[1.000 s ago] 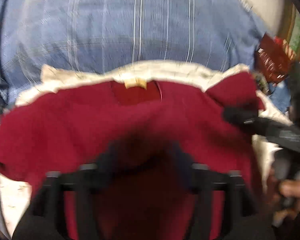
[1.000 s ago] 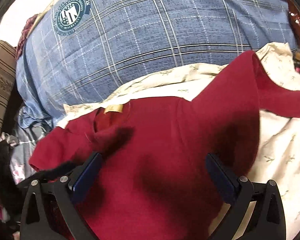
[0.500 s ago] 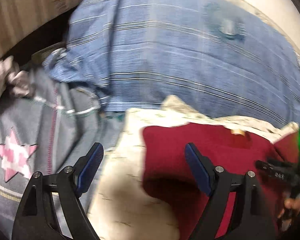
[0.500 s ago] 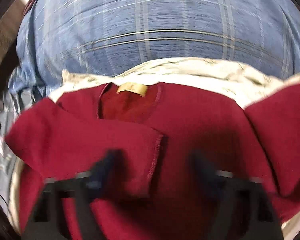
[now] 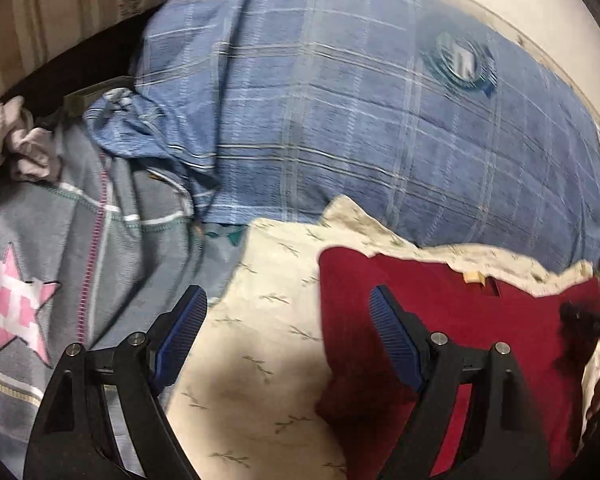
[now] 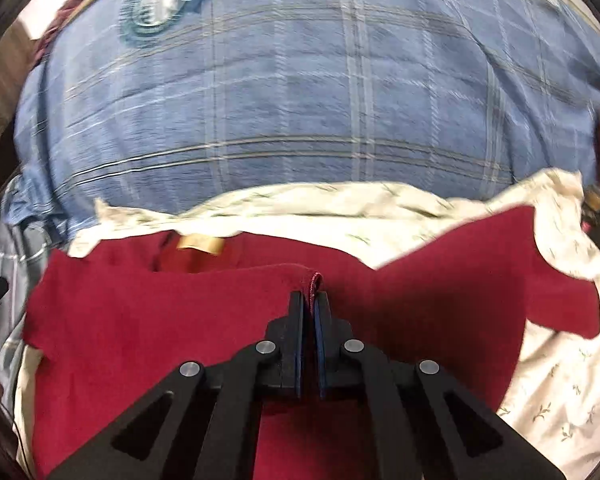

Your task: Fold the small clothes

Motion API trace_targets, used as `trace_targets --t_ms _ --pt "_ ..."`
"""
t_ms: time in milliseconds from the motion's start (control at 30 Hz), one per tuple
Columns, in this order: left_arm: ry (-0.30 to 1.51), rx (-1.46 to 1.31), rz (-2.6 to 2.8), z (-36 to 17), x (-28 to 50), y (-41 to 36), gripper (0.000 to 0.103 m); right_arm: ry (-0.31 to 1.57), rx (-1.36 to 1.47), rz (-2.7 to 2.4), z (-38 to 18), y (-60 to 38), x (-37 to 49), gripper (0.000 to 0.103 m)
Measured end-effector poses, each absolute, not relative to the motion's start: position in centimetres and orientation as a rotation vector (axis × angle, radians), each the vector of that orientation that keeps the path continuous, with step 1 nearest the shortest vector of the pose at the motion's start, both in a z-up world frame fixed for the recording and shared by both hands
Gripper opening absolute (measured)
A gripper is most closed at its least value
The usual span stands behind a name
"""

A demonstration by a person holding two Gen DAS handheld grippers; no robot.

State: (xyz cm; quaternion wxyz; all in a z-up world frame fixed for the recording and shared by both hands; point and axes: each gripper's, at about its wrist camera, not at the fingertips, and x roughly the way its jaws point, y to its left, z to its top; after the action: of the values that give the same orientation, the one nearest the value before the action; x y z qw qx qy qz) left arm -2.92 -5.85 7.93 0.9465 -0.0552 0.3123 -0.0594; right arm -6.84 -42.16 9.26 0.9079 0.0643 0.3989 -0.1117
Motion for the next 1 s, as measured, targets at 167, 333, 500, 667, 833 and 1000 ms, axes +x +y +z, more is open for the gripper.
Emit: trace_targets --t_ms 167,333,500,667,833,1000 --pt "0.688 -0.022 -0.188 6.5 -2.2 -8.9 0.084 0.841 0.060 -0.319 7.9 -43.1 -6.2 0.004" --pt "0.807 0.096 -0.128 3.5 -0.4 -11.0 0.084 0.888 0.090 -0.336 6.5 -44.2 -6.0 0.012" --pt "0.782 0.028 -0.129 4.7 -0.6 -9.9 0.084 0.813 0.153 -0.236 9.6 -42.3 -8.6 0.053" --pt "0.766 -0.030 -0.124 5.9 0.6 -9.0 0.084 0.838 0.110 -0.036 9.4 -37.4 -6.8 0.061" --pt "0.855 0.005 -0.078 3.2 3.5 -8.5 0.084 0.910 0.037 0.030 5.9 -33.7 -3.4 0.058" --pt "0.880 -0.037 -0.080 2.3 4.3 -7.6 0.089 0.914 0.009 -0.018 4.3 -33.0 -1.2 0.060"
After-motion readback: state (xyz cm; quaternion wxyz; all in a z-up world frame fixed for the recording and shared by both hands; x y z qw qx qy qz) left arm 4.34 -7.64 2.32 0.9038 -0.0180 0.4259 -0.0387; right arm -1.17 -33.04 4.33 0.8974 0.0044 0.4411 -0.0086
